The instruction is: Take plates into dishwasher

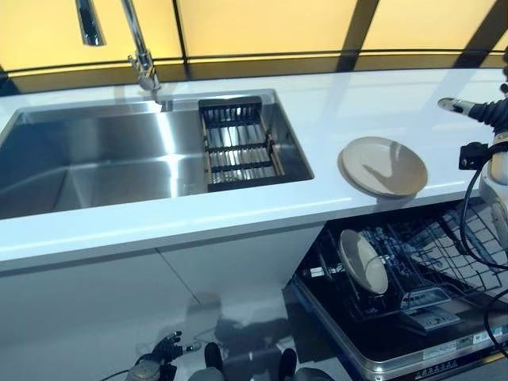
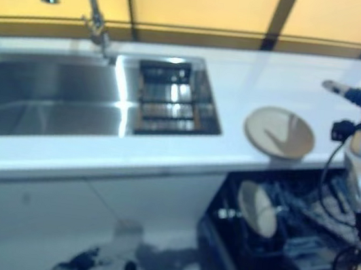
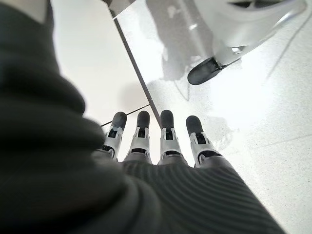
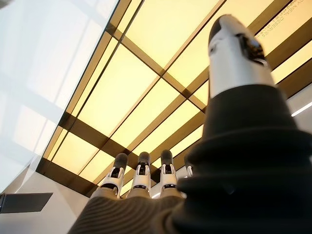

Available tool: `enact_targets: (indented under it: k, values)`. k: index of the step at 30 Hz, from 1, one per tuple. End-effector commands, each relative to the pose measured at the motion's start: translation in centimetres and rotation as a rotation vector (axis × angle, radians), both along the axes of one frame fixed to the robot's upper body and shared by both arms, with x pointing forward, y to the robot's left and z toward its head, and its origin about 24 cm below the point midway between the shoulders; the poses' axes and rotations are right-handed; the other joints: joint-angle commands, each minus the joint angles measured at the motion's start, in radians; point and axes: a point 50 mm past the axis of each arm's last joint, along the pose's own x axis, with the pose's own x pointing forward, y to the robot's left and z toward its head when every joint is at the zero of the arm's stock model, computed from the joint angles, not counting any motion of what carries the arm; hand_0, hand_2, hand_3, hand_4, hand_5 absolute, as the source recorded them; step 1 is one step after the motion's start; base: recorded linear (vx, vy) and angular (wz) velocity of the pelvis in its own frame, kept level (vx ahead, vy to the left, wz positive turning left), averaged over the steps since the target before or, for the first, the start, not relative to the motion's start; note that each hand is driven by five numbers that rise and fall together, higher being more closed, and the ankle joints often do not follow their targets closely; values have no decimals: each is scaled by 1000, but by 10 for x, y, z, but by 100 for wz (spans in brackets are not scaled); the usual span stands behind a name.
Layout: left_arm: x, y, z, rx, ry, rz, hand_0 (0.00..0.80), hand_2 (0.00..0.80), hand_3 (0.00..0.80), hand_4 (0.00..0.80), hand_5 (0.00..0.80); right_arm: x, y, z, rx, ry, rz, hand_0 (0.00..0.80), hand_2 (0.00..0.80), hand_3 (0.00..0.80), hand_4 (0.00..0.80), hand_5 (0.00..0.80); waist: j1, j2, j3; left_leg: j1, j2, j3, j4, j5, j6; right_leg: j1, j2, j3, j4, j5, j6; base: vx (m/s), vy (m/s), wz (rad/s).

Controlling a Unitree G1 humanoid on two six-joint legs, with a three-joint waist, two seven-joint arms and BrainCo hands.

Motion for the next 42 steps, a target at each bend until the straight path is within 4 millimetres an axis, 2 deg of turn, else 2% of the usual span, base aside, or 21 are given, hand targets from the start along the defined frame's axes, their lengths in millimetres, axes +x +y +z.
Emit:
enact_targets:
  k: [1,11,21,32,42]
  values:
    - [7,3,1,25,-11,-9,0,0,0,0,0,-10,11,20,-32,-121,87,0,0,0,0,0,-5,-40,-16,103,-41,102,4,-209,19,30,50,13,-2,-144,-4,-19,-26,-22]
    - [-1,7,-2,35,30,-15,0,0,0,0,0,-23,18,-5,-33,-7,201,0,0,0,0,0,-47,-39,-50,120,-33,135,4,-211,12,31,60,43,-2,-145,-2,-32,-44,-10]
    - [4,5,-2,35,34,-42,0,0,0,0,0,-13,34,-18,-82,125,304,0,0,0,0,0,-50,-37,-59,125,-30,150,4,-209,8,29,67,40,-2,-147,-3,-15,-33,-3]
    - [4,4,-2,36,40,-70,0,0,0,0,0,-1,54,-34,-104,239,375,0,0,0,0,0,-33,-36,-46,119,-31,139,4,-206,10,28,69,31,-2,-150,-6,3,-5,-1]
    - [5,3,-1,38,43,-95,0,0,0,0,0,4,61,-50,-91,305,392,0,0,0,0,0,-21,-37,-35,115,-37,114,4,-210,17,33,67,29,-2,-151,-6,46,5,2]
